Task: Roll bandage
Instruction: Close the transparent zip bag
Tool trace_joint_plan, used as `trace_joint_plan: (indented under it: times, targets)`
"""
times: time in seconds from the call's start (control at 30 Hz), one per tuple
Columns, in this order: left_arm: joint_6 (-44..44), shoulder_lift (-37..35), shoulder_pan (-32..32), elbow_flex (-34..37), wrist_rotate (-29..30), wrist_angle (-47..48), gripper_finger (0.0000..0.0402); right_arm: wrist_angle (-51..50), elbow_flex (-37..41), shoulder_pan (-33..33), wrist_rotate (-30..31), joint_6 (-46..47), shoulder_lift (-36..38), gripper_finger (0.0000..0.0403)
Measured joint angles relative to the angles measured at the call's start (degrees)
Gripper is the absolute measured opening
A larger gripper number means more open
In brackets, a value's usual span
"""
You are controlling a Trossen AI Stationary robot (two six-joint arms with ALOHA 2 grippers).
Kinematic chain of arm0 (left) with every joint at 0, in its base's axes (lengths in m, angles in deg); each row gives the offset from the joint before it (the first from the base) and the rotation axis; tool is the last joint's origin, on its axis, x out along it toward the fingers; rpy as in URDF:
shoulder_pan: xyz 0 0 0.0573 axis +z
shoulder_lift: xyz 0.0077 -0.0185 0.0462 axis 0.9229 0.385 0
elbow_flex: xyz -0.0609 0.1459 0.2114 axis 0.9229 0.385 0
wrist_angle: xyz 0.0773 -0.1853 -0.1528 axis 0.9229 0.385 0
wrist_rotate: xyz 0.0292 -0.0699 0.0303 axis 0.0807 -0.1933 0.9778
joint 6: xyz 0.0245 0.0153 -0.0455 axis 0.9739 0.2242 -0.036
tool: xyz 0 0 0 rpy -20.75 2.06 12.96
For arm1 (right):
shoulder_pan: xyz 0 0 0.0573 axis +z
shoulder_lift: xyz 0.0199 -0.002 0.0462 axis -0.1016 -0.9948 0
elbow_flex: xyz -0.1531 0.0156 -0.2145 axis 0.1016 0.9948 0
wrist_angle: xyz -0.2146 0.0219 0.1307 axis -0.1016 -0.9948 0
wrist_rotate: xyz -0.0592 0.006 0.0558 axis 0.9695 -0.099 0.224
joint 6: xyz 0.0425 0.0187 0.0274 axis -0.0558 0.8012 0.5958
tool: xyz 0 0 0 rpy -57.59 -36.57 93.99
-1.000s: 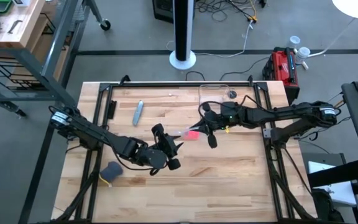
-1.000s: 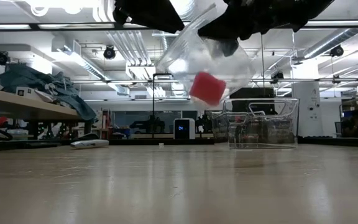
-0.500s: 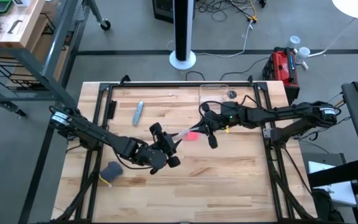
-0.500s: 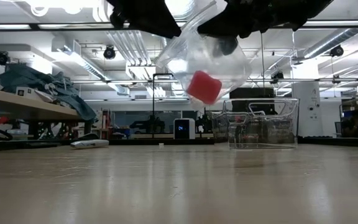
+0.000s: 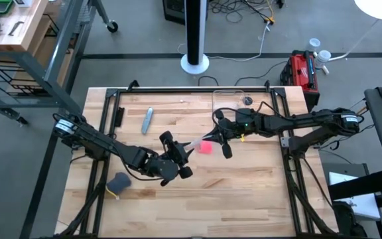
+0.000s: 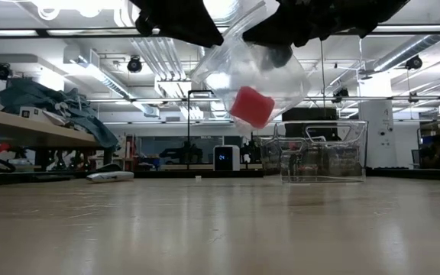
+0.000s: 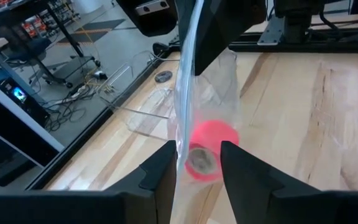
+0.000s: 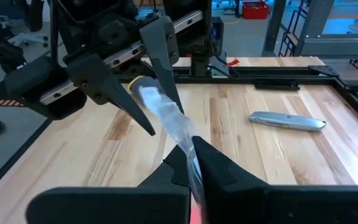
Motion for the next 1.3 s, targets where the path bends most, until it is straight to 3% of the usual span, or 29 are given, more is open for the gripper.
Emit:
trace_joint_plan:
  times: [0.27, 0.8, 1.3]
  targets:
    - [0.0, 0.0, 0.0, 0.0, 0.0, -0.2, 0.0123, 0.0, 0.0, 0.0, 0.0, -0.1, 0.0, 0.0]
    - [0.0, 0.0, 0.1, 0.0, 0.0, -0.4, 0.0098, 0.0, 0.0, 0.0, 0.0, -0.5, 0.0, 0.0]
    - [-0.2, 0.1, 0.1, 0.0, 0.0, -0.5, 0.0115, -0.1, 0.0, 0.0, 0.0, -0.5, 0.0, 0.0]
